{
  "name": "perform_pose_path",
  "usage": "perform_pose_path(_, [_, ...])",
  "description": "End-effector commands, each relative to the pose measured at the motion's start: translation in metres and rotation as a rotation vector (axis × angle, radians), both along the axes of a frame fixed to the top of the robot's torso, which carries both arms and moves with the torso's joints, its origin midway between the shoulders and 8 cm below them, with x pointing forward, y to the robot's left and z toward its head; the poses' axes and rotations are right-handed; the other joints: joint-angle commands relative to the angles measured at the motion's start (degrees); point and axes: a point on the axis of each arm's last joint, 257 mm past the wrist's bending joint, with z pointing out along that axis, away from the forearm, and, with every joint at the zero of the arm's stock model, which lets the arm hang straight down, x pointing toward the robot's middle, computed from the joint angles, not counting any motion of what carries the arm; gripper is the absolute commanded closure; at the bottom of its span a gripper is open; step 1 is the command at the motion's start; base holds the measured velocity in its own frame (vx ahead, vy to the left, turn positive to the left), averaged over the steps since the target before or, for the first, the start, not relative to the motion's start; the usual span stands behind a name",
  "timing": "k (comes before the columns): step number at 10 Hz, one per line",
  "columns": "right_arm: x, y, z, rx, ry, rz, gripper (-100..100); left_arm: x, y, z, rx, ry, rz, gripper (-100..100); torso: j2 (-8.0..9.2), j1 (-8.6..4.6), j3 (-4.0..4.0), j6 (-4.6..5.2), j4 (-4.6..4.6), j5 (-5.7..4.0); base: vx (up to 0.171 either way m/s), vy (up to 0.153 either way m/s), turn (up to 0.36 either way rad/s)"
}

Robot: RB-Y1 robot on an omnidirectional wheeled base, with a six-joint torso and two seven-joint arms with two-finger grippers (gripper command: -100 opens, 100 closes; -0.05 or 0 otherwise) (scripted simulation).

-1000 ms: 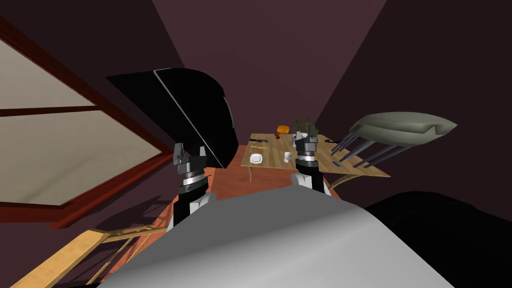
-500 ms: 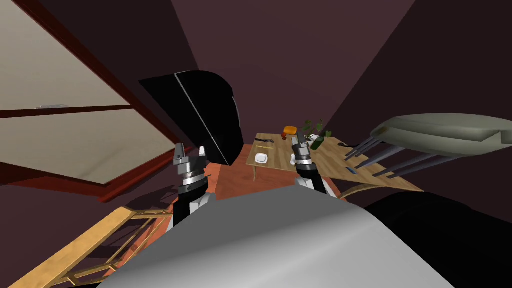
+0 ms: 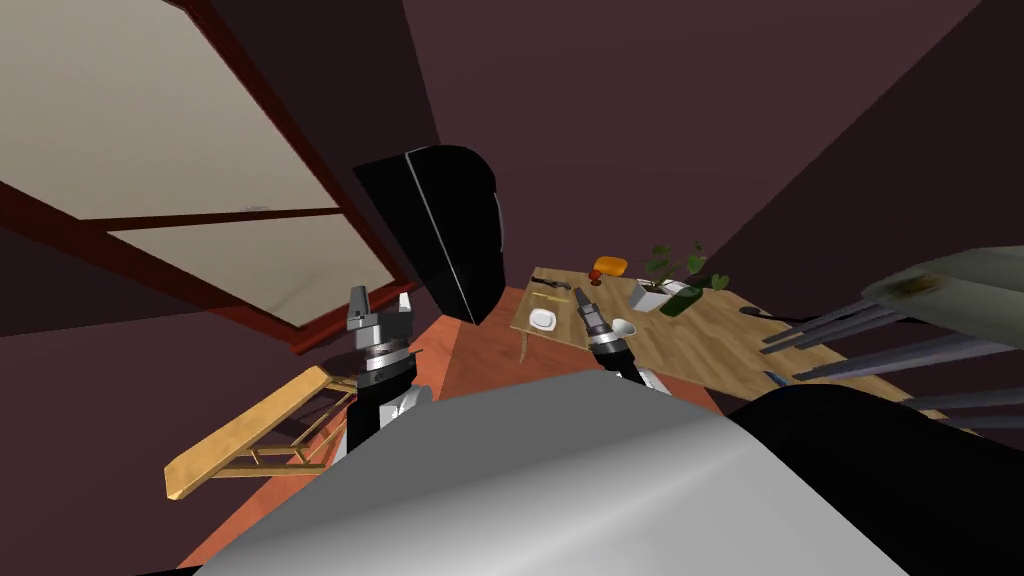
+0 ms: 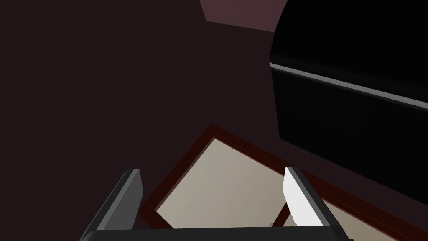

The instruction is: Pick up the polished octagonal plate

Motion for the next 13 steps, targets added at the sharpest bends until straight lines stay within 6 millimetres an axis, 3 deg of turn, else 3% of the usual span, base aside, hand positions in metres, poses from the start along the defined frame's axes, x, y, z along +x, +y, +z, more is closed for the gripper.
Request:
perform_pose_path(1, [-0.006, -0.006, -0.040, -0.095, 0.103, -0.023, -100, 0.000, 0.000, 0.000, 0.000, 0.000, 0.000, 0, 0.00, 0.00, 0.00, 0.00, 0.00, 0.00, 0.048, 0.097, 0.357])
perform_pose_path(2, [-0.012, -0.009, -0.067, -0.149, 0.170, -0.036, -100, 0.000, 0.000, 0.000, 0.000, 0.000, 0.000, 0, -0.01, 0.00, 0.00, 0.01, 0.00, 0.01, 0.062, 0.097, 0.339])
perform_pose_path(3, [-0.012, -0.008, -0.067, -0.162, 0.172, -0.035, -100, 0.000, 0.000, 0.000, 0.000, 0.000, 0.000, 0, -0.05, -0.01, -0.02, 0.01, 0.00, 0.01, 0.053, 0.065, 0.122])
perform_pose_path(5, [-0.030, -0.016, -0.123, -0.279, 0.312, -0.053, -100, 0.000, 0.000, 0.000, 0.000, 0.000, 0.000, 0, -0.01, -0.06, 0.00, 0.00, 0.00, -0.01, 0.062, 0.075, 0.375])
perform_pose_path(6, [-0.030, -0.015, -0.124, -0.296, 0.314, -0.051, -100, 0.000, 0.000, 0.000, 0.000, 0.000, 0.000, 0, -0.05, -0.05, -0.02, 0.02, -0.01, 0.00, 0.060, 0.039, 0.062])
perform_pose_path(7, [-0.042, -0.020, -0.152, -0.361, 0.386, -0.055, -100, 0.000, 0.000, 0.000, 0.000, 0.000, 0.000, 0, -0.02, -0.16, -0.01, 0.07, 0.00, -0.01, 0.061, 0.042, 0.258])
perform_pose_path(8, [-0.042, -0.019, -0.152, -0.367, 0.387, -0.055, -100, 0.000, 0.000, 0.000, 0.000, 0.000, 0.000, 0, -0.02, -0.18, -0.01, 0.02, 0.00, -0.03, 0.052, 0.034, 0.113])
perform_pose_path(9, [-0.057, -0.024, -0.180, -0.435, 0.459, -0.054, -100, 0.000, 0.000, 0.000, 0.000, 0.000, 0.000, 0, 0.02, -0.18, 0.01, 0.07, 0.01, -0.03, 0.061, 0.058, 0.202])
perform_pose_path(10, [-0.057, -0.024, -0.181, -0.440, 0.460, -0.054, -100, 0.000, 0.000, 0.000, 0.000, 0.000, 0.000, 0, 0.01, -0.12, 0.01, 0.04, 0.01, -0.01, 0.063, 0.042, 0.127])
perform_pose_path(12, [-0.092, -0.035, -0.232, -0.574, 0.601, -0.043, -100, 0.000, 0.000, 0.000, 0.000, 0.000, 0.000, 0, -0.03, -0.16, -0.02, 0.03, 0.00, -0.02, 0.090, 0.050, 0.338])
perform_pose_path(13, [-0.093, -0.034, -0.235, -0.590, 0.604, -0.039, -100, 0.000, 0.000, 0.000, 0.000, 0.000, 0.000, 0, -0.13, -0.14, -0.07, 0.02, -0.02, -0.01, 0.087, 0.031, 0.081])
